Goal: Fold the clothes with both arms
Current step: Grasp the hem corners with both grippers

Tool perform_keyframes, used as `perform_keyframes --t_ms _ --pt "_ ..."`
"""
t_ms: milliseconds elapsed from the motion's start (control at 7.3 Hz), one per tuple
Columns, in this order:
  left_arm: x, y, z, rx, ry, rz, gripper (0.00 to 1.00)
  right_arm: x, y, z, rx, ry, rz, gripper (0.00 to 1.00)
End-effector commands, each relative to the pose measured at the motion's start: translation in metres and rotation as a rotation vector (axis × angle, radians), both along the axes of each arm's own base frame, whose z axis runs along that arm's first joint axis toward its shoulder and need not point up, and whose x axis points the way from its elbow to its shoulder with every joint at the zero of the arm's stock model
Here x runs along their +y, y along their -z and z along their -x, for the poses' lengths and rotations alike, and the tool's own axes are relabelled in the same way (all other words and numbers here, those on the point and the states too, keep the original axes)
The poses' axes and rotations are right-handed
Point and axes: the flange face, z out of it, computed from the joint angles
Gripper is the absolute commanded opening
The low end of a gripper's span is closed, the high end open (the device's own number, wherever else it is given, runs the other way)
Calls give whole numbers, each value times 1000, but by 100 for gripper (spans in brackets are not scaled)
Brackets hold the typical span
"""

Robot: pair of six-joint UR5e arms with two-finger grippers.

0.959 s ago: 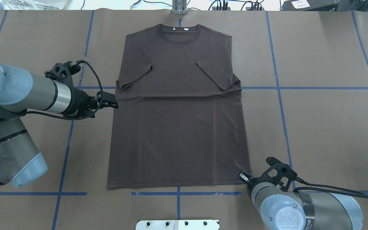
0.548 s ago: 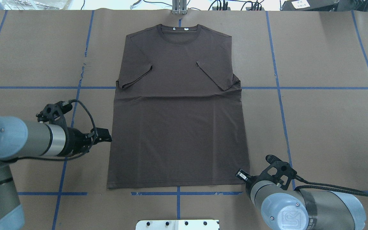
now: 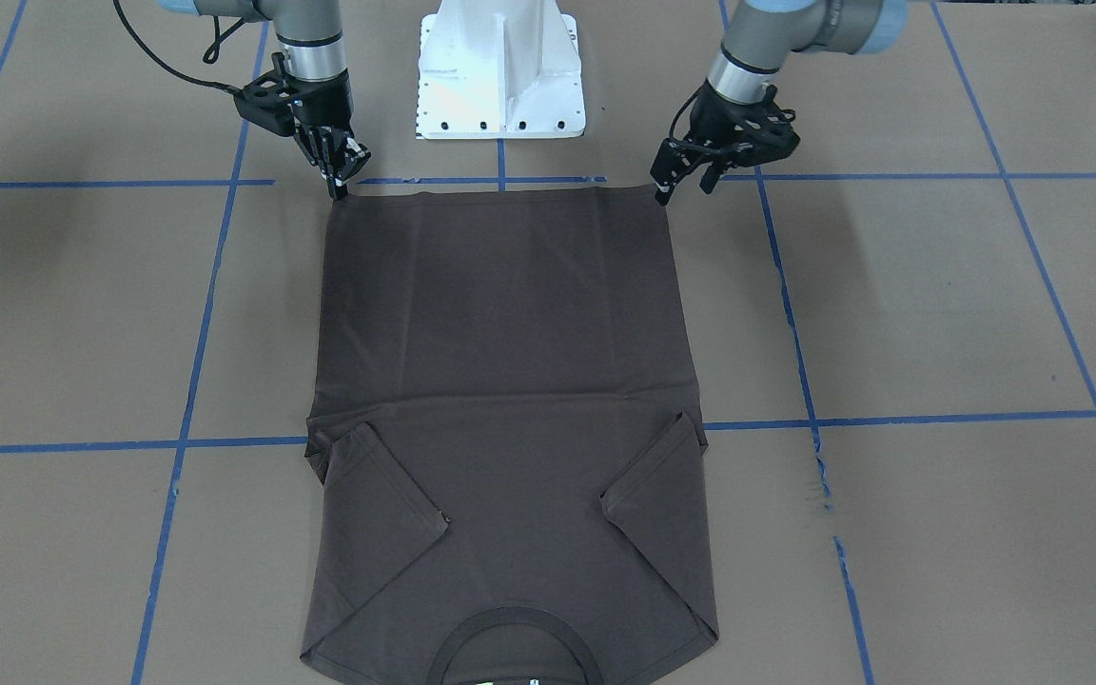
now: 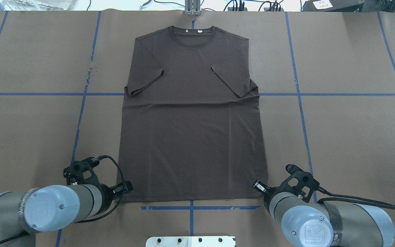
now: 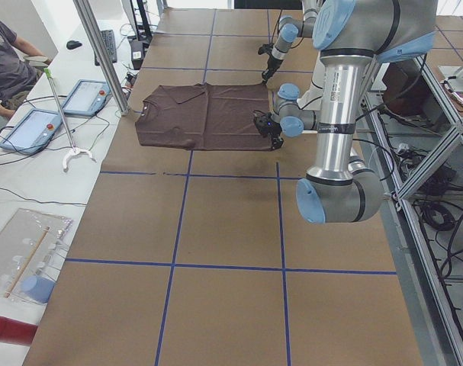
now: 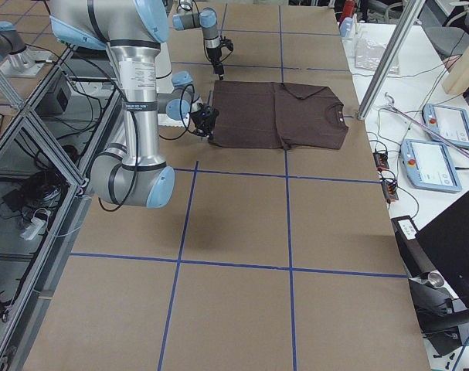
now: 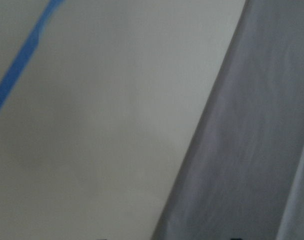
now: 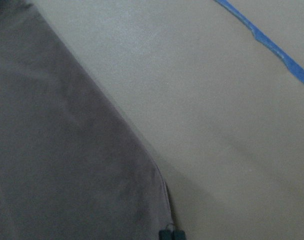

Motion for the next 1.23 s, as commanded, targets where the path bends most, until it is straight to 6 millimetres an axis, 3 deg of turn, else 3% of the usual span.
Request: perform_keyframes --t_ms 0,137,411,548,685,959,1096 --pt "9 -7 -12 -47 -15 4 77 -1 -1 0 3 -1 -1 0" --pt "9 -13 -17 -60 -16 6 75 -1 -2 0 6 -1 0 0" --pt "8 -11 -17 -58 -15 10 56 -1 -4 0 9 -1 0 0" --pt "9 -8 -16 -53 -16 8 6 -1 -2 -1 5 -2 -1 0" --pt "9 -14 -15 -65 -18 10 0 -1 -2 -1 6 -2 0 0" --pt "9 -15 -15 -69 -17 10 0 -1 -4 0 11 -2 0 0" --pt "8 0 -11 -48 -15 7 0 -2 0 -2 2 -4 -1 0"
